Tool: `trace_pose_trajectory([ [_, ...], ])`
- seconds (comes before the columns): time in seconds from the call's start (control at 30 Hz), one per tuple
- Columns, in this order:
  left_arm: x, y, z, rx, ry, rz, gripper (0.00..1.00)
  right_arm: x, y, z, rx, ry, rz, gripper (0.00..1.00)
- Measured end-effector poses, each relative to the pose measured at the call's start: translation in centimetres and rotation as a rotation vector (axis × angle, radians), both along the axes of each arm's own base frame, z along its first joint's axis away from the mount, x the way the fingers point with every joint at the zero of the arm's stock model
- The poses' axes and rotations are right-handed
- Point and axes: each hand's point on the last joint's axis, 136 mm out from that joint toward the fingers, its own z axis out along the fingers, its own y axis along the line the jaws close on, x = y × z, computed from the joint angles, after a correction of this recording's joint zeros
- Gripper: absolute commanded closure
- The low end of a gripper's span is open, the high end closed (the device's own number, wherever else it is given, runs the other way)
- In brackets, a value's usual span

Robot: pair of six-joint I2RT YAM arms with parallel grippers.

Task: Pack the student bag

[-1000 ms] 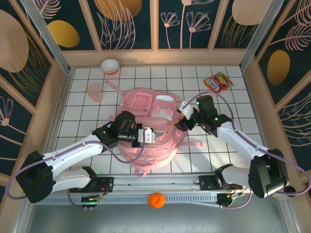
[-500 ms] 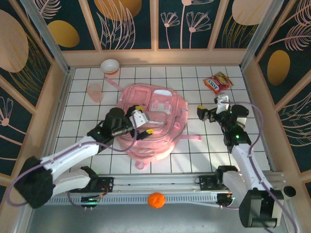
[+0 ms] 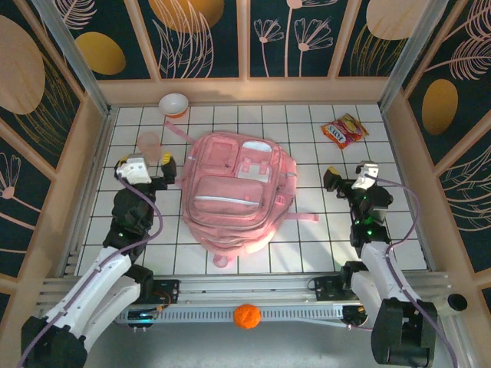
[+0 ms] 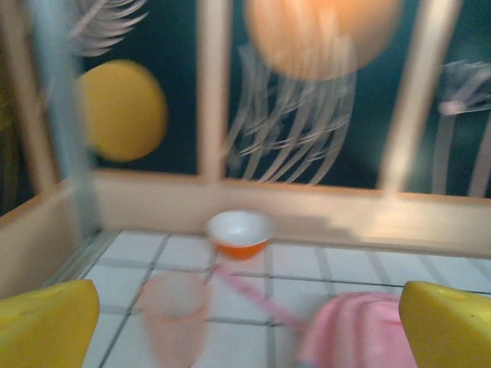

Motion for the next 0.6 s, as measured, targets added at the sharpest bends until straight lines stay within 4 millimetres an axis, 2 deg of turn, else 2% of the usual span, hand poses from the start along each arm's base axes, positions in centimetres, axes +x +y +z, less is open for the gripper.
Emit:
trace_pose_trajectory([
  [0.07, -0.3, 2.2, -2.6, -0.017, 0.029, 0.091, 0.01, 0.0, -0.2, -1.4, 0.015, 0.023, -0.015, 0.01],
  [0.17, -0.6, 4.4, -5.8, -0.014, 0.066, 0.179, 0.01, 0.2, -0.4, -2.9, 0.02, 0.044, -0.024, 0.01],
  [0.27, -0.5, 6.1, -9.3, 0.0, 0.118, 0.23, 0.01, 0.5, -0.4, -3.5, 0.019, 0.037, -0.024, 0.01],
  [0.4, 0.1, 6.9, -14.5, 0.03, 0.235, 0.235, 0.01, 1.4, -0.1, -4.3, 0.013, 0.028, -0.01, 0.01],
  [0.47, 0.8, 6.4, -15.6, 0.055, 0.256, 0.196, 0.01, 1.8, 0.3, -5.3, 0.01, 0.031, 0.005, 0.01],
  [0.53, 1.9, 5.9, -15.7, 0.066, 0.242, 0.163, 0.01, 2.1, 1.0, -6.6, -0.01, 0.07, 0.027, 0.01],
  [0.6, 3.1, 5.3, -15.9, 0.075, 0.22, 0.132, 0.01, 2.4, 2.0, -7.0, -0.058, 0.073, 0.047, 0.01],
])
